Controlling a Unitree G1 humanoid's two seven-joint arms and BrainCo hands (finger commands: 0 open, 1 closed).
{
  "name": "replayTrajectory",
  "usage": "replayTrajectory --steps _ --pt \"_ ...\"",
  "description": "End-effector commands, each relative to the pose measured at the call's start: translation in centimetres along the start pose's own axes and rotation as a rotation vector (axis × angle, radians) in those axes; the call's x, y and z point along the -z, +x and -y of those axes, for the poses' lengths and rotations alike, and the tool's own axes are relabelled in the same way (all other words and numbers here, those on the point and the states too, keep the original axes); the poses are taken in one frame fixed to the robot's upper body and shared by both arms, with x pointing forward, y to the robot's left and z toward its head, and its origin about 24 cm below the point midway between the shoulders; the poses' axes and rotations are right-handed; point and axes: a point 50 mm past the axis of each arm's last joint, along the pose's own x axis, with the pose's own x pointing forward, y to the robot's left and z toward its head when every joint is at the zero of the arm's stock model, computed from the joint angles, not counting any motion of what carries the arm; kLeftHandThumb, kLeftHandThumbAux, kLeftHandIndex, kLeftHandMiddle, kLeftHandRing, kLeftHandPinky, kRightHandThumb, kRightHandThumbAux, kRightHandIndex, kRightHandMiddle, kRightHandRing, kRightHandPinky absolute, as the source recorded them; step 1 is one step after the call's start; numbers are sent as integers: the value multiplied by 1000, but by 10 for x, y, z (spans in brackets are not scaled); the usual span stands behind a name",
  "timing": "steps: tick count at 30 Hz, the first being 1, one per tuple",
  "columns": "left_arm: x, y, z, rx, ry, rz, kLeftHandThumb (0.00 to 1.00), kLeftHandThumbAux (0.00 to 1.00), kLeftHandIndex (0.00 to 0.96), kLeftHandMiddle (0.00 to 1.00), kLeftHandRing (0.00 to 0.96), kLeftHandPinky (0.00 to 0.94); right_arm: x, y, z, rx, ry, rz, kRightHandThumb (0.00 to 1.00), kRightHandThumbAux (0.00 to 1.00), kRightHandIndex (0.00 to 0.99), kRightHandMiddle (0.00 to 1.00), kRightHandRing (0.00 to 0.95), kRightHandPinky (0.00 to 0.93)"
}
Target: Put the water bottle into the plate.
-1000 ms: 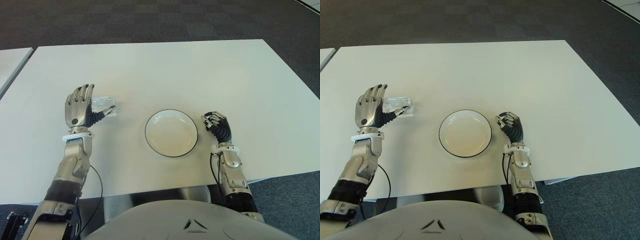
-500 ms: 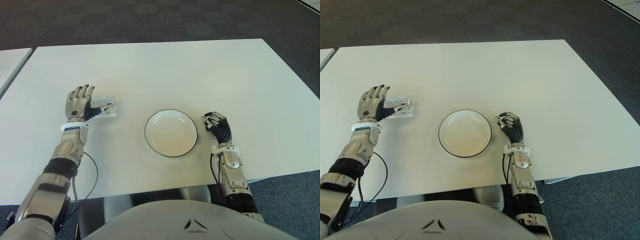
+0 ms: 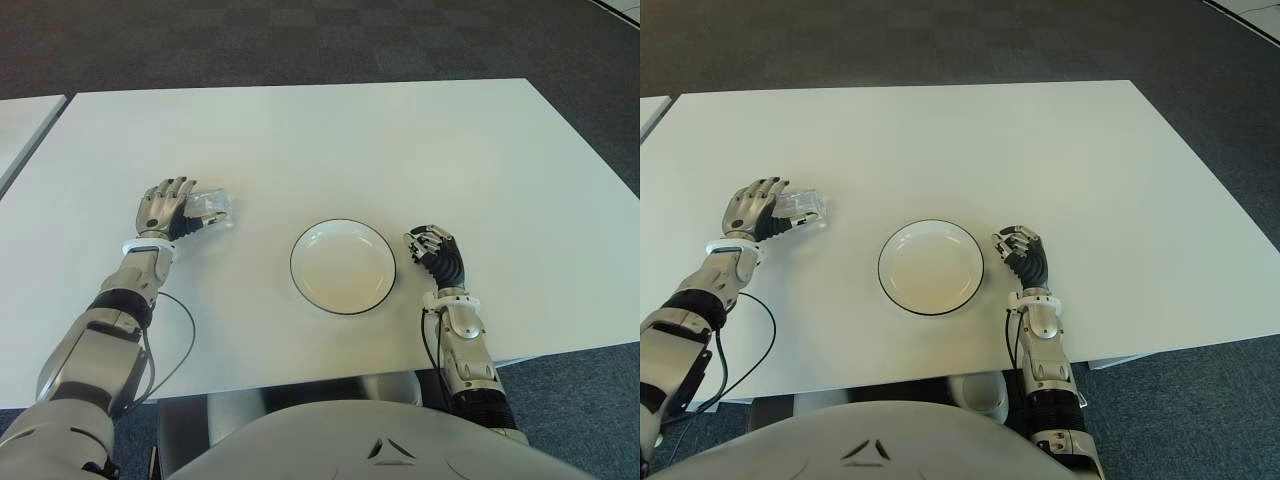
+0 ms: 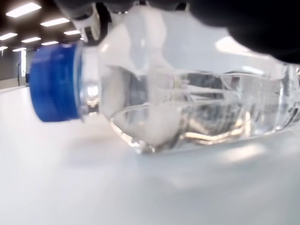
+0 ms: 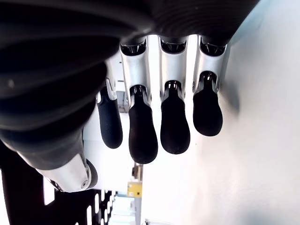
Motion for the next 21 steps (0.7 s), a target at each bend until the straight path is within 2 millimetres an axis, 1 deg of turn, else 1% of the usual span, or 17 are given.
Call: replayTrajectory --steps 1,5,13,21 --pt "-8 -5 17 110 17 27 628 122 0 0 0 0 15 -7 1 2 -12 -81 705 729 438 702 689 688" --pt "-11 -6 24 180 59 52 621 129 0 0 0 0 15 -9 1 4 -16 -77 705 729 438 706 690 686" --pt "-12 -8 30 244 107 81 619 140 0 0 0 0 15 -10 2 6 -17 -79 705 730 438 705 690 684" --pt "-20 -8 32 261 155 138 596 156 0 0 0 0 15 -11 3 6 -16 -83 705 730 438 702 690 689"
